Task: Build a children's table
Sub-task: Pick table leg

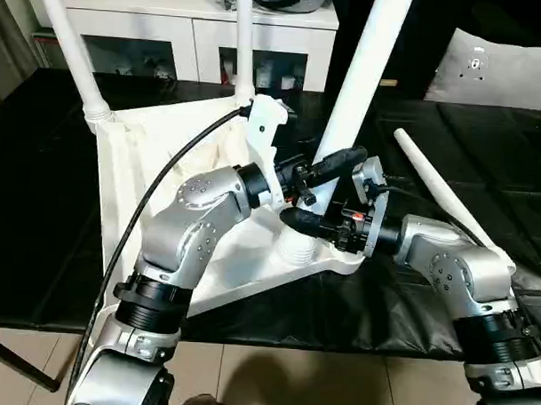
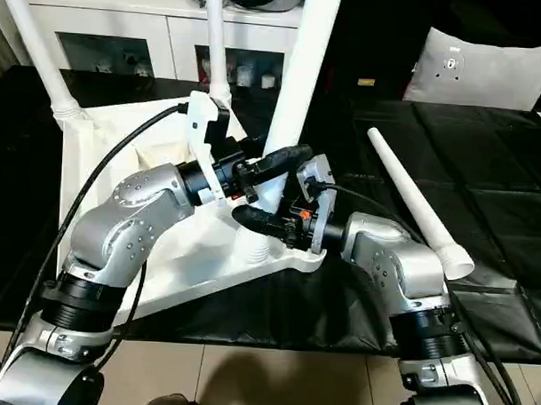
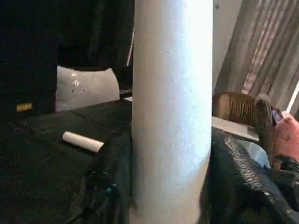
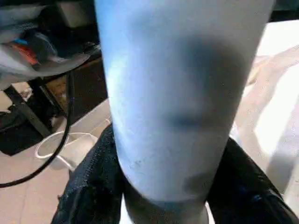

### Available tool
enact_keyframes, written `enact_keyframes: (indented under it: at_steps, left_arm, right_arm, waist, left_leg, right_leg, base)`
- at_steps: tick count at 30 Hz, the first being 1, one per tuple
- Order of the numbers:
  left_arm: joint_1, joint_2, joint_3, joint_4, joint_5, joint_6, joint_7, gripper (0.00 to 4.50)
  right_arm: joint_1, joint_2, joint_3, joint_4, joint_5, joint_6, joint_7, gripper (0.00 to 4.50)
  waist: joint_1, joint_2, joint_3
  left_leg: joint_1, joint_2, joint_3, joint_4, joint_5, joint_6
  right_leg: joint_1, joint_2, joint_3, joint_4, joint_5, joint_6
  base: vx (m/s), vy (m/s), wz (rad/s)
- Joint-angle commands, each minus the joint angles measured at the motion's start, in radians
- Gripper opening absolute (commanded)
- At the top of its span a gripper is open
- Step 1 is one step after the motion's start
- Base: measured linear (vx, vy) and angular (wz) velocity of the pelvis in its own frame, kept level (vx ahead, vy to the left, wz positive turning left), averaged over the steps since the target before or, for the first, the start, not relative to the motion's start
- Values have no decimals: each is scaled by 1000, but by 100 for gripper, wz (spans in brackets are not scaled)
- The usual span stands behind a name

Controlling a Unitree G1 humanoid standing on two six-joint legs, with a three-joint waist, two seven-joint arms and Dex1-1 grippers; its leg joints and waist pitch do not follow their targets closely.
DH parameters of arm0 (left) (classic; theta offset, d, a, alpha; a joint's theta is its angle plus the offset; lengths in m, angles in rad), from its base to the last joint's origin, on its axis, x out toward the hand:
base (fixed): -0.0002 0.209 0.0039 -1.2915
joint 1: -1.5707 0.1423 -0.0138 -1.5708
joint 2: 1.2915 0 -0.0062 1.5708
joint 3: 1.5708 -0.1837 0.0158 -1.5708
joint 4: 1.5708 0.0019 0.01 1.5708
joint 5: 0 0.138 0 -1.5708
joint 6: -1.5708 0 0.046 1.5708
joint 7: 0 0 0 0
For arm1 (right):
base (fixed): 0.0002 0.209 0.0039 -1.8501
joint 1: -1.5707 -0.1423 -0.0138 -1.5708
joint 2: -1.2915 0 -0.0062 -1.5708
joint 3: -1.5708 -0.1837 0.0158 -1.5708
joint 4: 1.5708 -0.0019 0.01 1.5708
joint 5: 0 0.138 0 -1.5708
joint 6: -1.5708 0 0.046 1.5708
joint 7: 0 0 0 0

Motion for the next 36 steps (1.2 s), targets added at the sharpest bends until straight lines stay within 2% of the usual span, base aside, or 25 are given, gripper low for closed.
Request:
enact_keyframes:
  at_steps: [1,3,5,9,13,16,18,22,23,25,27,31,32,34,35,36]
  left_arm:
    - [-7,-31,-3,-61,-53,14,-1,258]
    - [-5,-39,-1,-65,-61,12,1,288]
    - [-3,-53,4,-79,-82,18,-2,296]
    - [5,-100,30,-135,-188,91,-2,293]
    - [10,-110,35,-141,-203,105,0,293]
    - [19,-88,29,-137,-165,79,9,293]
    - [20,-78,36,-132,-146,65,21,293]
    - [40,11,20,-129,-54,54,19,293]
    - [51,66,-25,-113,20,39,17,293]
    - [65,122,-77,-94,84,27,1,293]
    - [75,153,-110,-86,108,41,-9,293]
    - [90,193,-166,-79,138,65,-25,293]
    - [102,219,-218,-68,173,61,-38,276]
    - [116,238,-285,-29,234,30,-56,258]
    - [120,235,-304,-5,250,28,-56,258]
    - [122,232,-309,5,256,28,-55,252]
  right_arm:
    - [3,6,-4,15,-17,-11,-33,189]
    - [4,11,-5,14,-19,-12,-39,189]
    - [4,16,-6,19,-25,-16,-51,189]
    - [8,24,-4,23,-40,-35,-61,189]
    - [14,30,-14,14,-30,-35,-67,189]
    - [19,50,-45,15,-50,-89,-136,189]
    - [16,49,-54,17,-59,-84,-165,189]
    - [32,20,-83,13,-67,-85,-183,188]
    - [40,17,-108,17,-69,-104,-204,188]
    - [51,7,-126,23,-86,-123,-230,188]
    - [63,0,-139,22,-93,-126,-254,188]
    - [79,-5,-163,19,-100,-141,-298,188]
    - [90,-1,-185,9,-108,-150,-338,188]
    - [108,5,-208,-6,-115,-174,-369,188]
    - [117,2,-212,-15,-115,-176,-370,188]
    - [120,1,-213,-20,-115,-176,-369,188]
  waist:
    - [-2,-14,-76]
    - [-2,-13,-76]
    - [-2,-14,-75]
    - [-3,-15,-75]
    - [-4,-16,-73]
    - [-5,-16,-73]
    - [-6,-15,-74]
    - [-5,-11,-73]
    - [-7,-12,-73]
    - [-9,-10,-74]
    - [-9,-7,-76]
    - [-11,-6,-76]
    - [-9,-6,-75]
    - [-10,-6,-74]
    - [-7,5,-73]
    - [-10,1,-73]
  left_leg:
    - [28,58,-20,-69,-162,14]
    - [27,58,-21,-69,-163,19]
    - [26,58,-21,-70,-162,20]
    - [25,57,-19,-68,-167,16]
    - [26,56,-20,-69,-175,25]
    - [26,57,-21,-72,-174,17]
    - [27,57,-22,-72,-168,11]
    - [28,56,-22,-74,-173,6]
    - [28,55,-22,-75,-180,6]
    - [28,54,-24,-76,-178,2]
    - [31,55,-22,-76,-168,-9]
    - [32,54,-20,-75,-172,-10]
    - [32,54,-20,-76,-180,-10]
    - [33,54,-20,-77,-193,-14]
    - [35,54,-21,-77,-203,-16]
    - [33,53,-20,-78,-207,-17]
  right_leg:
    - [47,-78,46,-68,-192,-186]
    - [48,-78,46,-68,-186,-185]
    - [49,-77,46,-68,-187,-183]
    - [50,-79,45,-67,-191,-194]
    - [48,-74,45,-73,-222,-175]
    - [46,-76,46,-75,-238,-157]
    - [45,-73,46,-74,-230,-154]
    - [47,-72,47,-72,-219,-142]
    - [46,-71,47,-74,-229,-131]
    - [45,-70,47,-75,-242,-107]
    - [44,-70,47,-72,-222,-116]
    - [43,-69,47,-68,-194,-146]
    - [43,-71,47,-70,-204,-150]
    - [41,-70,48,-72,-225,-139]
    - [39,-71,49,-75,-243,-128]
    - [40,-69,49,-78,-244,-124]
  base:
    - [0,0,0]
    - [0,0,0]
    - [0,0,0]
    - [0,0,0]
    - [0,0,0]
    - [0,0,0]
    - [0,0,0]
    - [0,0,0]
    - [0,0,0]
    - [0,0,0]
    - [0,0,0]
    - [0,0,0]
    - [0,0,0]
    - [0,0,0]
    - [0,0,0]
    - [0,0,0]
